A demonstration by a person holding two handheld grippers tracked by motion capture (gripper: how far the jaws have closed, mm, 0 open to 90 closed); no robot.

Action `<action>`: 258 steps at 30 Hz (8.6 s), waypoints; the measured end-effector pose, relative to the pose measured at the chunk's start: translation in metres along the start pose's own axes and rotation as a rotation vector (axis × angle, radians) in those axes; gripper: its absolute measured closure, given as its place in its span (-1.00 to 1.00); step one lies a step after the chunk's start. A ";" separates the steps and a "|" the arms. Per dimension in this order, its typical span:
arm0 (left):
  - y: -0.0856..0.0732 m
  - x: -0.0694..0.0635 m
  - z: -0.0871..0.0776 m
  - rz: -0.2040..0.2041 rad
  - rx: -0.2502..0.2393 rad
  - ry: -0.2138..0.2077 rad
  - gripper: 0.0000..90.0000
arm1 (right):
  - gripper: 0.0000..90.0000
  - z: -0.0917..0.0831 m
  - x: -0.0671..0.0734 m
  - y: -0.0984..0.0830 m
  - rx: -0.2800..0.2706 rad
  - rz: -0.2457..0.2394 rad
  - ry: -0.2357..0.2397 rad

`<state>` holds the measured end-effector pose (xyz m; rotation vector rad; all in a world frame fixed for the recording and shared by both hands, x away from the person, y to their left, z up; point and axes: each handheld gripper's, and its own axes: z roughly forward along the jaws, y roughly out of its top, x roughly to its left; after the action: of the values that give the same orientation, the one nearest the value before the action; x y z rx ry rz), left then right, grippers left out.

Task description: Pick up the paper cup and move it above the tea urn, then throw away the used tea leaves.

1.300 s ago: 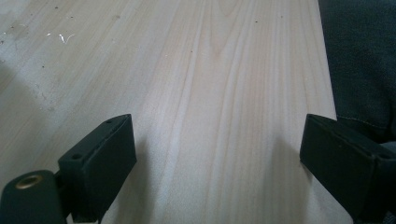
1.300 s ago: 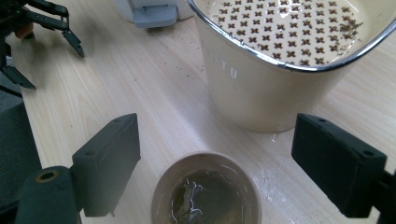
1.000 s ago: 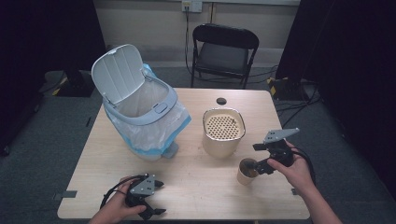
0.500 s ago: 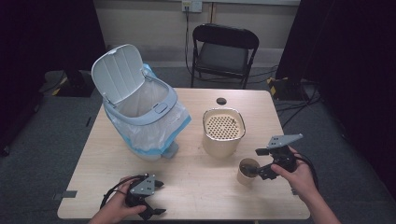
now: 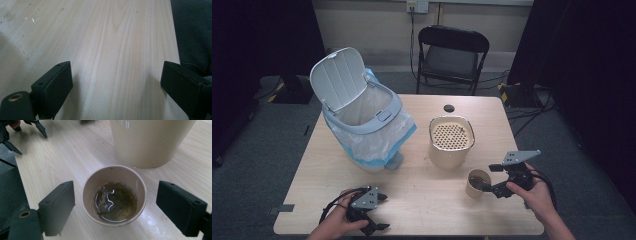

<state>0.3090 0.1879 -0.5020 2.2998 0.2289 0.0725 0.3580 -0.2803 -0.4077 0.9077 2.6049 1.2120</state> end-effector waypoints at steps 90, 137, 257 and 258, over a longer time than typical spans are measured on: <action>0.000 0.000 0.000 -0.001 -0.001 0.000 -0.78 | -0.48 0.056 0.000 -0.044 -0.064 0.000 -0.023; 0.000 0.000 0.000 0.004 0.002 0.000 -0.78 | -0.40 0.050 0.001 -0.037 -0.035 -0.029 -0.032; 0.001 0.000 -0.001 0.015 0.005 0.006 -0.78 | -0.35 0.031 -0.132 0.139 -0.075 -0.029 -0.320; 0.001 0.000 -0.001 0.015 0.005 0.006 -0.78 | -0.35 0.032 -0.132 0.140 -0.080 -0.031 -0.324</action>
<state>0.3094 0.1879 -0.5011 2.3069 0.2154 0.0869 0.5418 -0.2647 -0.3437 0.9547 2.2919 1.0530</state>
